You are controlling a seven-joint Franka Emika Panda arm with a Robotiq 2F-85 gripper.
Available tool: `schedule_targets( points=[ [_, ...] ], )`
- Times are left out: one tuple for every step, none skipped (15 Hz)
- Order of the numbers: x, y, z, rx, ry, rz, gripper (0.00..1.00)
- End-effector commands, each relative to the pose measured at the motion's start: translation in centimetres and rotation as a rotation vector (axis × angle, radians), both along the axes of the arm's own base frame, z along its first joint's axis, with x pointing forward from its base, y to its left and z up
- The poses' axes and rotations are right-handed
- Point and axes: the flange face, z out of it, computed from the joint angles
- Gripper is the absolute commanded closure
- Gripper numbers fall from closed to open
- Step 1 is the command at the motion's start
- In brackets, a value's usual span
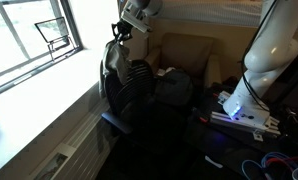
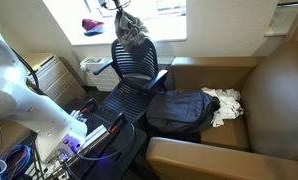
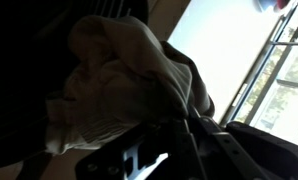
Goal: Hang the pair of shorts over the backrest of the chair
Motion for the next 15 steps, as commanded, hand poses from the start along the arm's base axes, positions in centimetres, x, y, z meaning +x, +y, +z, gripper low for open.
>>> schedule_targets(
  points=[
    [-3.9,-5.1,2.4,-0.085,0.15,0.01,0.98],
    [-4.7,-6.1,2.4,-0.111,0.204,0.033,0.98],
    [-5.3,-7.0,2.1,-0.159,0.252,0.034,0.75],
    [-3.2,-6.2,2.4,-0.11,0.19,0.023,0.92],
    [-4.0,-7.0,2.6,-0.131,0.22,0.025,0.86],
    [-4.4,-7.3,2.7,-0.14,0.232,0.025,0.79],
    [-4.6,-7.3,2.6,-0.143,0.234,0.026,0.75],
    [-4.6,-7.1,2.5,-0.144,0.237,0.029,0.75],
    [-4.7,-6.9,2.4,-0.145,0.24,0.032,0.75],
    [-4.8,-6.8,2.3,-0.145,0.241,0.034,0.75],
    [-4.8,-6.8,2.3,-0.145,0.242,0.034,0.75],
    [-4.8,-6.8,2.3,-0.145,0.242,0.034,0.75],
    [-4.8,-6.8,2.3,-0.145,0.242,0.034,0.75],
    [-4.8,-6.8,2.3,-0.145,0.242,0.033,0.75],
    [-4.8,-6.9,2.3,-0.145,0.242,0.033,0.75]
  ],
)
